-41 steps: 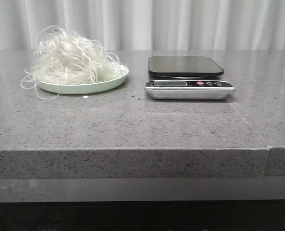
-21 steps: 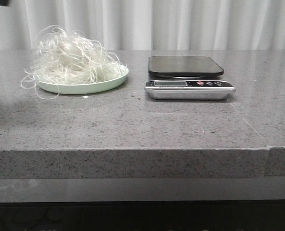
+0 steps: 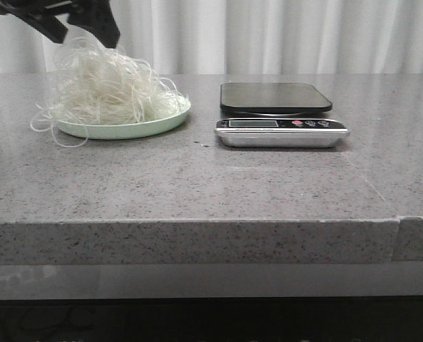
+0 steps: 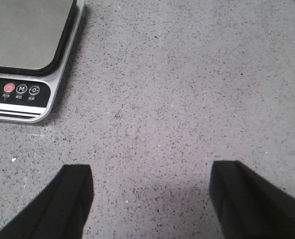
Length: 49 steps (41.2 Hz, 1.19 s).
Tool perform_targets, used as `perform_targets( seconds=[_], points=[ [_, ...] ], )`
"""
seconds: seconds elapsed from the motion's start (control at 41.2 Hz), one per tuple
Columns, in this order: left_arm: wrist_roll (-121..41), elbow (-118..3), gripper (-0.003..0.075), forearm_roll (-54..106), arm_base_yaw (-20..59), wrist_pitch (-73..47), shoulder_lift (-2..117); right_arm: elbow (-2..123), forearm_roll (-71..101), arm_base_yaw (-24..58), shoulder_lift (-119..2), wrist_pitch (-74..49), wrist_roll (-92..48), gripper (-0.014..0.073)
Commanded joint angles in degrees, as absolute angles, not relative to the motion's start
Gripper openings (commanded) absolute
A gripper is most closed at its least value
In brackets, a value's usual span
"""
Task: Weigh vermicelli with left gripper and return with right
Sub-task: 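Lower the left gripper into the vermicelli pile and close on it, then lift the vermicelli with the left gripper and carry it toward the scale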
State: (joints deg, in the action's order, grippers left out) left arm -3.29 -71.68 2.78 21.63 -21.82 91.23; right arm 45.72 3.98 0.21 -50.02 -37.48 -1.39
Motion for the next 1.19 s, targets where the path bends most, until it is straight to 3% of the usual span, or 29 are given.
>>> perform_targets(
  seconds=[0.0,0.34,0.607,0.85,1.165],
  points=[
    [-3.23,-75.63,0.0545,3.09,21.99,-17.98,92.03,47.1,4.18,-0.16,-49.72,-34.61,-1.69,0.0588],
    [-3.23,-76.94,0.0537,2.97,21.99,-19.05,97.34,47.1,4.18,-0.16,-49.72,-34.61,-1.69,0.0588],
    [-3.23,-76.94,0.0318,2.97,21.99,-19.41,97.36,47.1,4.18,-0.16,-49.72,-34.61,-1.69,0.0588],
    [-3.23,-77.07,0.0165,2.97,21.99,-20.0,97.23,47.1,4.18,-0.16,-49.72,-34.61,-1.69,0.0588],
    [-3.23,-82.91,0.0141,2.97,22.1,-25.55,94.28,47.1,4.18,-0.16,-49.72,-34.61,-1.69,0.0588]
  ],
)
